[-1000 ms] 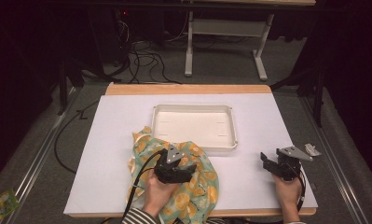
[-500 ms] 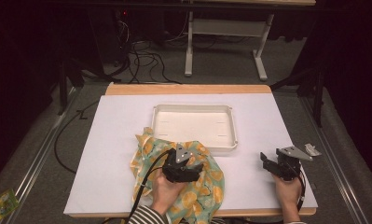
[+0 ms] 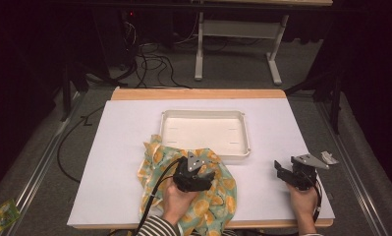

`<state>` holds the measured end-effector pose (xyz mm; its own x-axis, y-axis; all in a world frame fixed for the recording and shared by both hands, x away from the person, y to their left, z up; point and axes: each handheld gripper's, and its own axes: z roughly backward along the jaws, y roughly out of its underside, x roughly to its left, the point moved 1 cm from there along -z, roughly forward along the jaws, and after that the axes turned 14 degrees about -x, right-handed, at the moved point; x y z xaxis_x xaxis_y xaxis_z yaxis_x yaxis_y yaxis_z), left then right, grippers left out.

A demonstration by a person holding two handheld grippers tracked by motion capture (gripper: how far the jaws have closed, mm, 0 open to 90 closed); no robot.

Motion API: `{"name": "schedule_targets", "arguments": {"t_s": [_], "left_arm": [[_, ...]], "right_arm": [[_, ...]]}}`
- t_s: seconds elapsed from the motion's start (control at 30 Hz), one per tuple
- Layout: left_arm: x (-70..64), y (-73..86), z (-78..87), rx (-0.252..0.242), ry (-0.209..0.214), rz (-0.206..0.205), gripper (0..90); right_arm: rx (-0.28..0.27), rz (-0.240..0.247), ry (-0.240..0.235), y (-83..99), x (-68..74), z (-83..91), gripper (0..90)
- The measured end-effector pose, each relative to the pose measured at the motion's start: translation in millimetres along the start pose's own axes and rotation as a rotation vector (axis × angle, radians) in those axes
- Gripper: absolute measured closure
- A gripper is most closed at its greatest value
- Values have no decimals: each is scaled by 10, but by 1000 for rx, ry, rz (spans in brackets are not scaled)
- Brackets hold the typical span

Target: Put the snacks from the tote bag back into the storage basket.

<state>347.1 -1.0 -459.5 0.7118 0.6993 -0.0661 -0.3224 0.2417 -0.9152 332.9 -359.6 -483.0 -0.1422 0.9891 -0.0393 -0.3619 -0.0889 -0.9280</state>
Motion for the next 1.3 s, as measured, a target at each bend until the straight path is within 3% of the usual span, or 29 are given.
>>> {"name": "schedule_targets", "arguments": {"t_s": [0.27, 0.5, 0.73, 0.87, 0.93, 1.03, 1.2, 1.3], "left_arm": [[-21, 19, 14, 4, -3, -36, 254], [-7, 17, 39, -11, 20, -21, 227], [47, -42, 166, -41, 63, 13, 173], [80, -65, 259, -39, 83, 20, 165], [109, -82, 360, -48, 88, 3, 168], [155, -91, 471, -65, 76, -17, 173], [247, -112, 633, -92, 62, -1, 177], [347, -137, 817, -119, 37, -1, 182]], "right_arm": [[4, 7, 8, 0, 12, -7, 328], [1, 10, -1, 1, 17, -5, 328], [7, 10, -1, -1, 8, -8, 333], [6, -1, -15, -1, 2, -5, 337], [10, -13, -33, -1, -14, -11, 335], [5, -10, -41, -1, -8, -8, 334], [0, -3, -42, -1, -5, -3, 335], [11, 1, -36, -1, 3, -10, 334]]}}
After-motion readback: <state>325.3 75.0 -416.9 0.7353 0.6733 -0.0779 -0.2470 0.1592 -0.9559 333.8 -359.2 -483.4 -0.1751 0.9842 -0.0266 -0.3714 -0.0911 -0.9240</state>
